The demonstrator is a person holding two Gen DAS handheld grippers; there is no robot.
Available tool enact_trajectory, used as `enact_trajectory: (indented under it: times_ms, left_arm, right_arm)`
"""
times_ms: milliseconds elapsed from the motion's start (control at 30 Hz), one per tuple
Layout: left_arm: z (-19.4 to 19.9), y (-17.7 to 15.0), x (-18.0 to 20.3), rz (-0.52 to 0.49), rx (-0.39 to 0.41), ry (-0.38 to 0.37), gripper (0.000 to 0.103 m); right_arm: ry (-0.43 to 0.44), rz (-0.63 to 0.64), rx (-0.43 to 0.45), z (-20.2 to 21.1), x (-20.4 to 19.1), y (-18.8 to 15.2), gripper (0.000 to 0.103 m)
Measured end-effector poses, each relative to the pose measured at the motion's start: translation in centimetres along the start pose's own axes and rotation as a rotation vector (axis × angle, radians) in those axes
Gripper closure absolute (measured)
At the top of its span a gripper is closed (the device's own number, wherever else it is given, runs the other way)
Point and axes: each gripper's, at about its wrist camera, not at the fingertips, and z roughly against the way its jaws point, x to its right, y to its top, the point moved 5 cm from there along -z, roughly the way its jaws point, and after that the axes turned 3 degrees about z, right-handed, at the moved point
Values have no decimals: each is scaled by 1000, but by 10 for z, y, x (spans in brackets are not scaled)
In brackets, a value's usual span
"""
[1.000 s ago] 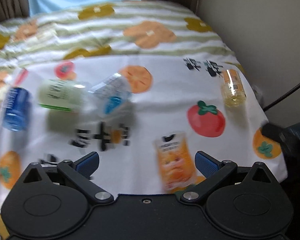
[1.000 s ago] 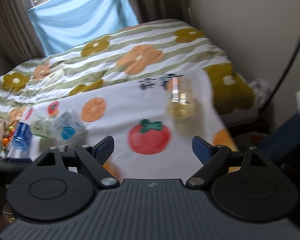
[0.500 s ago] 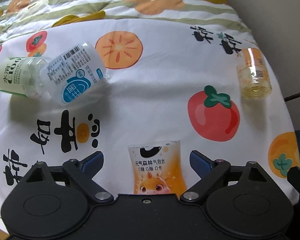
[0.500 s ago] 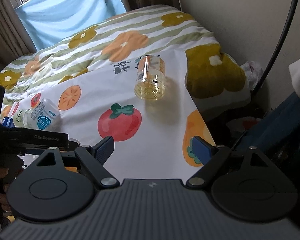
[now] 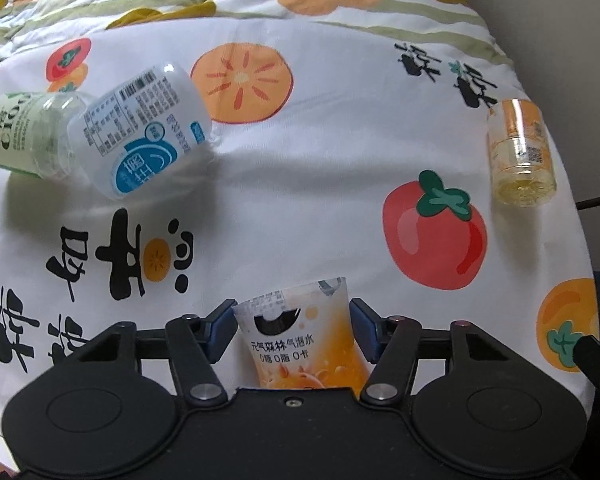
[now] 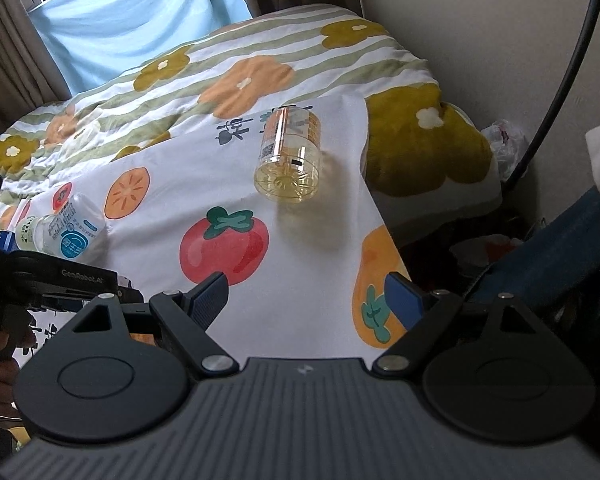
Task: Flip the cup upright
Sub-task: 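Grasp the upright cup with the left tool and lower it onto the sheet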
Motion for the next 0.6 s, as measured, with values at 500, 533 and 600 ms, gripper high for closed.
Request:
enact_trajectory:
  times_ms: [500,533,600]
  left_arm:
    - [43,-20,19,-187,267,6,41]
    - [43,-22,20,-192,286,5,41]
    - [43,-24,23,-212,307,16,41]
  right_arm:
    - [18,24,14,2,-18,3,3]
    - [16,26,9,1,-19,2,3]
    - [13,29,3,1,-20,-2,3]
